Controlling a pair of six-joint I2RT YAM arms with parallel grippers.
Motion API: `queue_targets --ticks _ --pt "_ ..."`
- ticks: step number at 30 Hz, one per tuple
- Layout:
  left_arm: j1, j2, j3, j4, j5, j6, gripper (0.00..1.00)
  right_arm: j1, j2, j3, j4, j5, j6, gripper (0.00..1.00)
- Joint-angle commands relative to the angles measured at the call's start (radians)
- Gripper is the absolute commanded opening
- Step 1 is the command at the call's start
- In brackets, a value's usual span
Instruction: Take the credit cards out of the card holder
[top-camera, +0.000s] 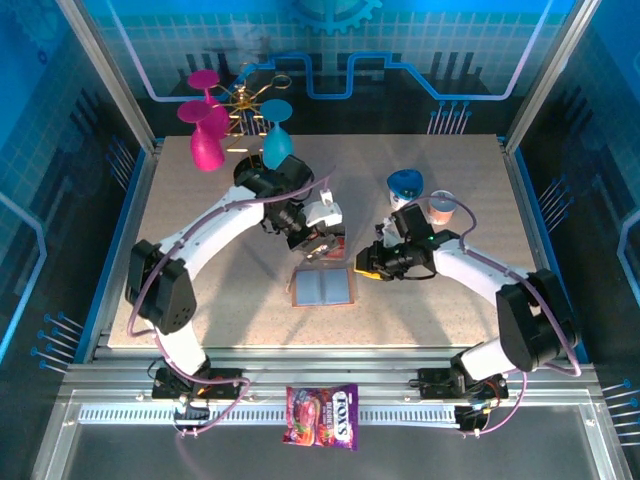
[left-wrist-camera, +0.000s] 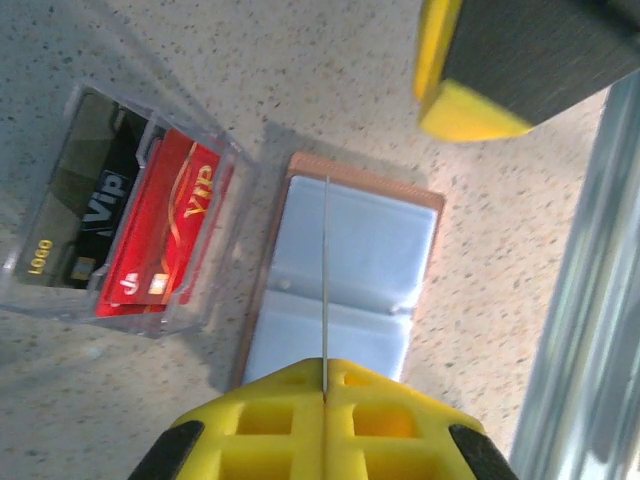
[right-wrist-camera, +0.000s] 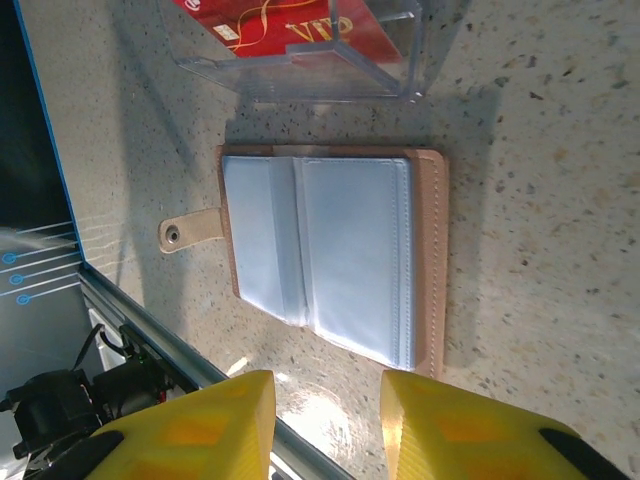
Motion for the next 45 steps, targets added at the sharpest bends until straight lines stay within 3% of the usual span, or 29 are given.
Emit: queue_targets --ticks 1,15,24,45 --pt "-0.004 0.05 0.108 -0.126 -0.095 0.166 0.0 -0.02 -0.04 -0.027 -0.048 0.013 -0.018 0.35" --pt "-0.022 0.21 0.313 -0.157 -0.214 0.359 0.0 -0.071 -0.144 -0.106 -0.046 0.036 0.007 0.35" --pt "-0.031 0.329 0.475 -0.214 -0.245 0.381 0.0 -0.115 -0.159 -0.116 -0.048 0.025 -0.006 0.36" --pt "-0.048 0.476 0.606 -0.22 -0.306 0.394 0.0 -0.202 -0.113 -0.143 -0.022 -0.035 -0.05 0.36"
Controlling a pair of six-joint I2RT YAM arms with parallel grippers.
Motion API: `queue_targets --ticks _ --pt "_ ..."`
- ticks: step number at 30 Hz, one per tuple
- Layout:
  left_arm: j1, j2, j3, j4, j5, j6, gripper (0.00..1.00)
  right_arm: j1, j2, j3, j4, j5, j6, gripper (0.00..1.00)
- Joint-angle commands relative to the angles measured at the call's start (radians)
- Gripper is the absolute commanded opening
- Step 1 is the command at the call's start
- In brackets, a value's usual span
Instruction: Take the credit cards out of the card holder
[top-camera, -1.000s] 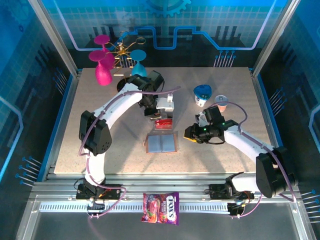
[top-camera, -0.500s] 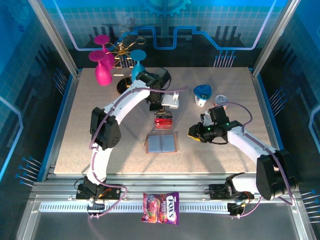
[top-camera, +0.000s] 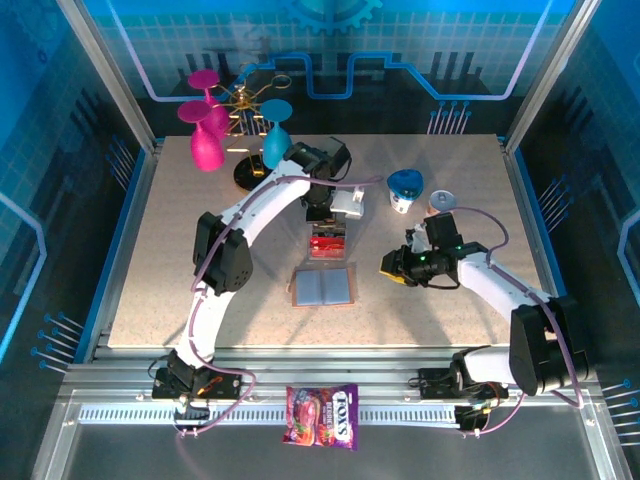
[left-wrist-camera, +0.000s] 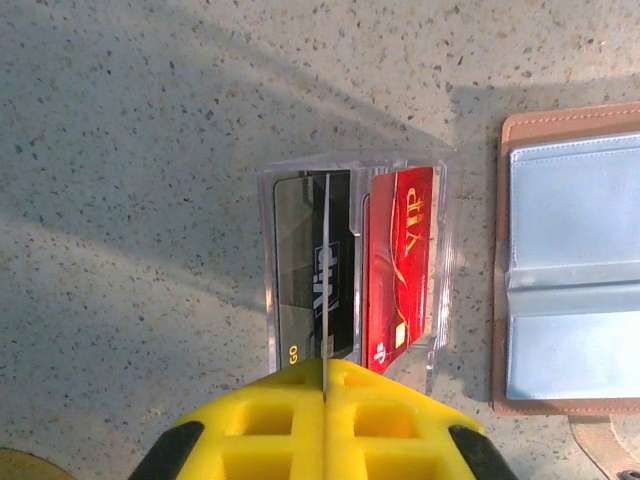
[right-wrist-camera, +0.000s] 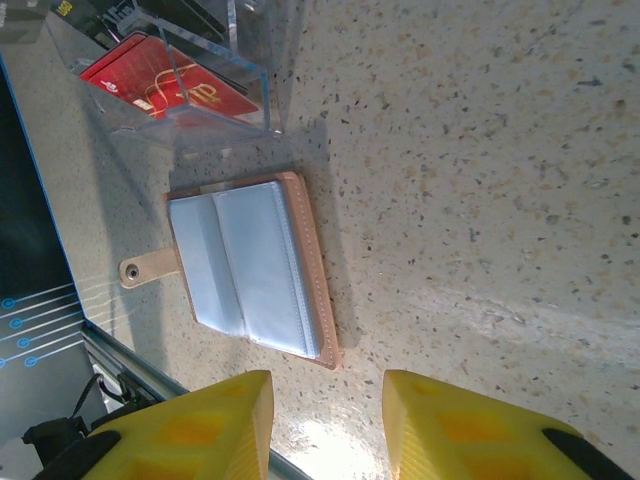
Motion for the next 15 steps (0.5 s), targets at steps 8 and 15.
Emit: queue_targets --ticks 8,15 --pt "-0.005 0.053 0.037 -0.013 -0.027 0.018 0.0 -0.037 0.016 -0.021 0.002 -0.042 -0.03 0.36" --pt "-0.005 0.057 0.018 0.008 -0.038 0.02 0.0 -0.04 0.016 -0.025 0.005 -0.041 -0.029 0.36"
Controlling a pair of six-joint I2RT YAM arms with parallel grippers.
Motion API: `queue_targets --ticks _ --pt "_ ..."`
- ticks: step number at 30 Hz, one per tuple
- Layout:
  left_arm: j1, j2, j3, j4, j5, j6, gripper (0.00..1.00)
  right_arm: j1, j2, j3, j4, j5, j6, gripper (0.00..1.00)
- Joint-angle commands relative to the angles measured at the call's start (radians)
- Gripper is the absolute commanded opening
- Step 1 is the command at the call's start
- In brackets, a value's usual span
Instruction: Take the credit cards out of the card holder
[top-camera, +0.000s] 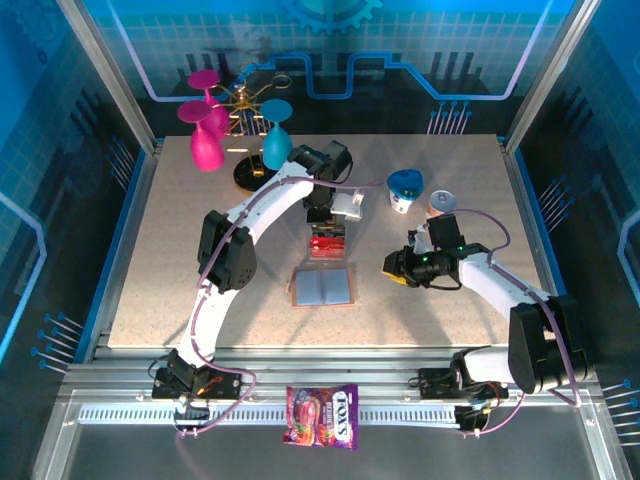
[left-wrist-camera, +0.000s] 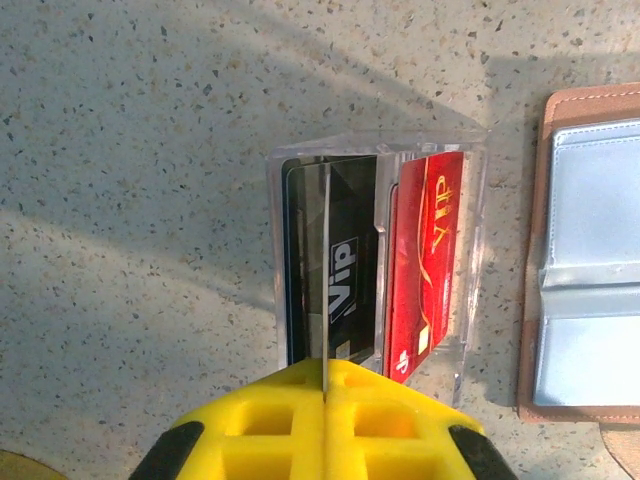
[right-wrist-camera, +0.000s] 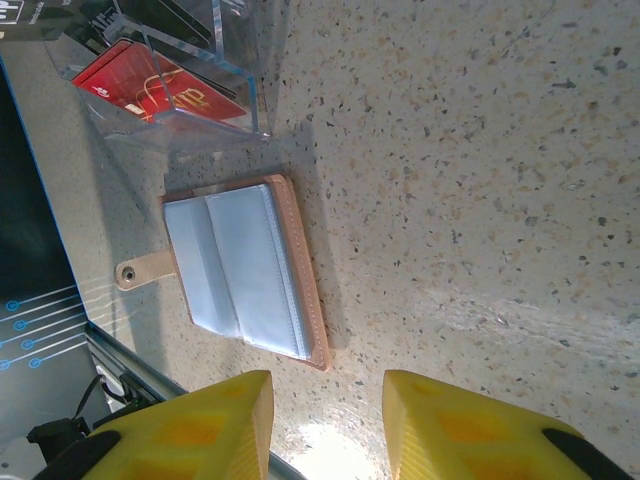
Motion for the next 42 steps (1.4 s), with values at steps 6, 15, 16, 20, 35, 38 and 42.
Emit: queue_targets --ticks 6,15,16,20,35,38,42 --pt "-0.005 0.021 -0.012 0.014 0.009 0.02 0.02 -0.018 0.008 -0.015 0.002 -0.023 -0.011 0.36" --pt "-0.004 0.025 -0.018 0.015 0.019 0.009 0.09 -0.018 0.0 -0.009 -0.004 -0.025 -0.008 0.36" --pt "-0.003 0.025 -0.018 0.015 0.018 0.008 0.12 -0.018 -0.004 -0.007 -0.008 -0.025 -0.01 0.36" --pt "-0.003 0.02 -0.019 0.022 0.014 0.003 0.19 -0.018 -0.019 0.0 -0.026 -0.018 -0.015 0.36" --pt "-0.004 -0.083 -0.104 0.09 0.114 -0.116 0.2 -0.015 -0.021 0.008 -0.02 -0.027 -0.008 0.36" --pt "-0.009 -0.132 -0.178 0.152 0.162 -0.197 0.23 -0.008 -0.014 0.012 -0.004 -0.03 0.002 0.36" --pt "-0.02 -0.22 -0.311 0.284 0.208 -0.335 0.22 0.015 0.004 0.025 0.004 -0.031 0.005 0.35"
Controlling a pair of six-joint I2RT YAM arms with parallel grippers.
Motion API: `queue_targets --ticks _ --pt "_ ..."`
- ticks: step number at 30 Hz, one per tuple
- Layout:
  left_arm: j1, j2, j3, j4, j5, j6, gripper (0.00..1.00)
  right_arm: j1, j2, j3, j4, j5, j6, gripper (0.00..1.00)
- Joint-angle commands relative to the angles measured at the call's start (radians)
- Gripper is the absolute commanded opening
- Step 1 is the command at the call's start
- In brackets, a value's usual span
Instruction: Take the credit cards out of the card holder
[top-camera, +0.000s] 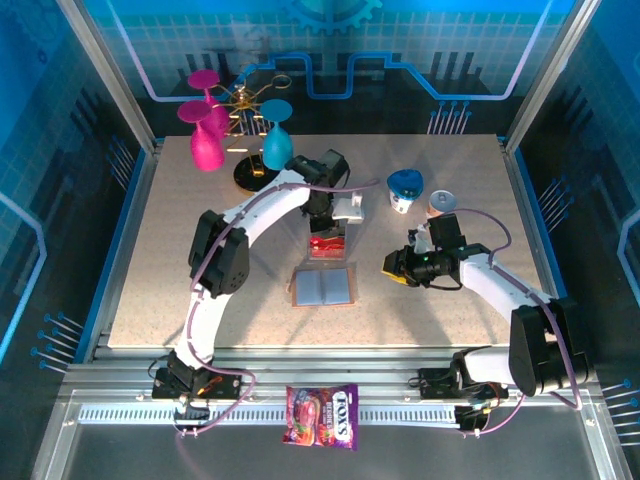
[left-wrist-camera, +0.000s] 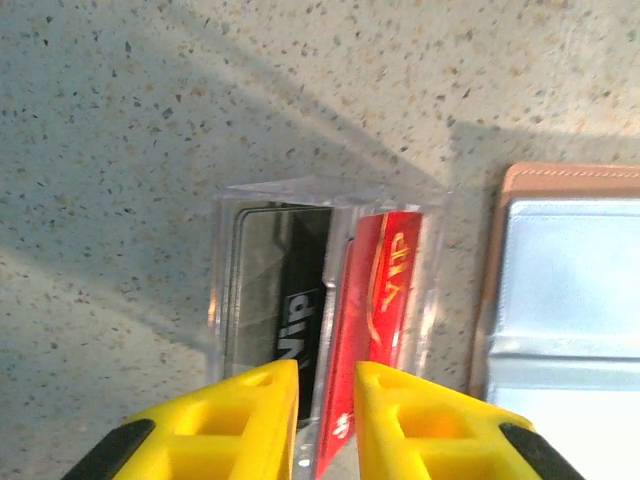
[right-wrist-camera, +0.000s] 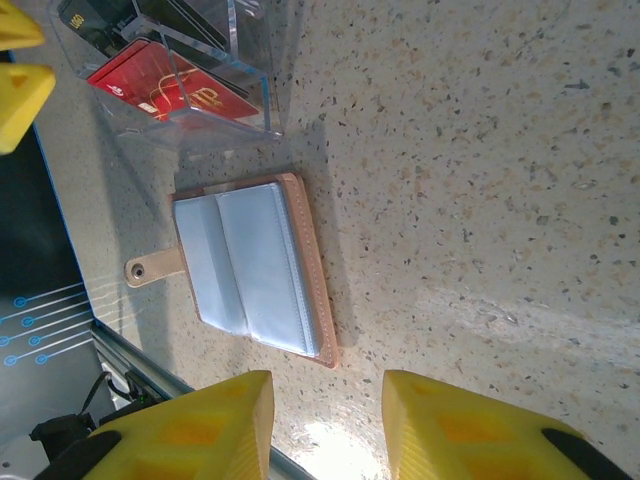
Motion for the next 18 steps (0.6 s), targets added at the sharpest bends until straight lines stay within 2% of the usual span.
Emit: queue_targets --ticks 1,9,15,18 --pt "-0.015 -0.127 -0.097 0.136 0.098 -0.174 0.23 0.019 0.021 0.028 0.005 -0.019 0.005 0.35" --pt "-0.019 -0.279 -0.327 0.369 0.156 -0.561 0.25 0.072 0.066 0.048 0.031 -0.01 0.022 0.35" --pt "-0.019 -0.39 -0.542 0.615 0.237 -0.945 0.24 0.118 0.114 0.074 0.047 -0.003 0.033 0.35" --pt "-0.02 -0.394 -0.585 0.663 0.277 -1.128 0.23 0.141 0.132 0.084 0.059 0.002 0.042 0.35"
